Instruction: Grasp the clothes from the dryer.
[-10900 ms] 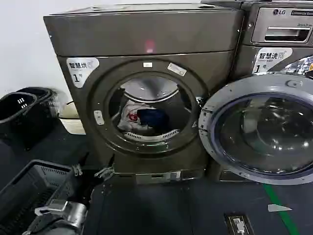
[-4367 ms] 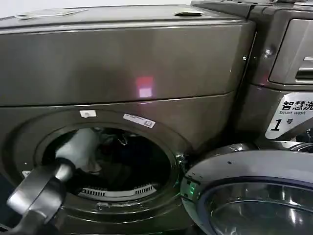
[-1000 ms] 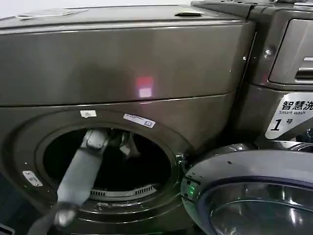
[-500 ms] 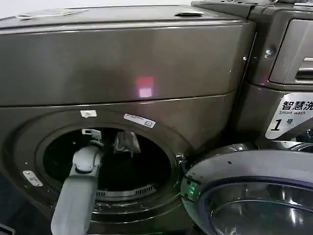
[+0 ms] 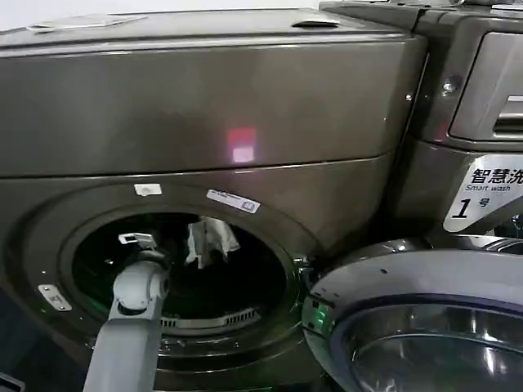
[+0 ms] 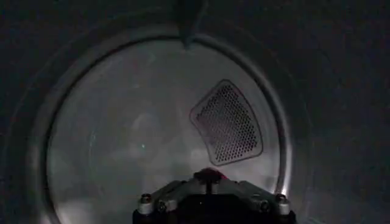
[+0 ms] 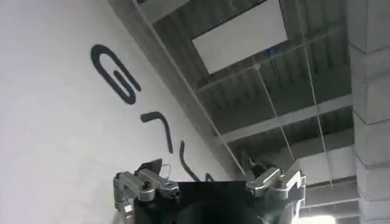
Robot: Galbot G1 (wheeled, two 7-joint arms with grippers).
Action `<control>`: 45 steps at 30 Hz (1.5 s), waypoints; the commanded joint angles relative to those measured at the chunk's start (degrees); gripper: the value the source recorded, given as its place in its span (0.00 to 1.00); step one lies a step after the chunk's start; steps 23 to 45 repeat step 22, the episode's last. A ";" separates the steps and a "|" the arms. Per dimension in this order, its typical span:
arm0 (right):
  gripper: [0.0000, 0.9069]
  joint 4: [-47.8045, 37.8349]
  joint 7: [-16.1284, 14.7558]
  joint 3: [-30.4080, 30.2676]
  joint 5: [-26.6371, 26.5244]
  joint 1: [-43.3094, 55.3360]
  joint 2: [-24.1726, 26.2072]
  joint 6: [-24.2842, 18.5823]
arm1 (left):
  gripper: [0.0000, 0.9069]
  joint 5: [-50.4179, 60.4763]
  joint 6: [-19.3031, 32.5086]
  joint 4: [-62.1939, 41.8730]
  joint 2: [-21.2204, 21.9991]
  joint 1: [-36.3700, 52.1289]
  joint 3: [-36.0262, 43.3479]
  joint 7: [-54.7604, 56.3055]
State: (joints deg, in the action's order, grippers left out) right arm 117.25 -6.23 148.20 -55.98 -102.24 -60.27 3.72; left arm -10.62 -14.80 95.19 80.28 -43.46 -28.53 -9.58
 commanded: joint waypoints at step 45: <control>1.00 -0.38 -0.51 2.00 -0.32 -0.95 0.39 0.53 | 0.00 1.29 1.98 -0.26 1.66 -1.08 2.14 4.44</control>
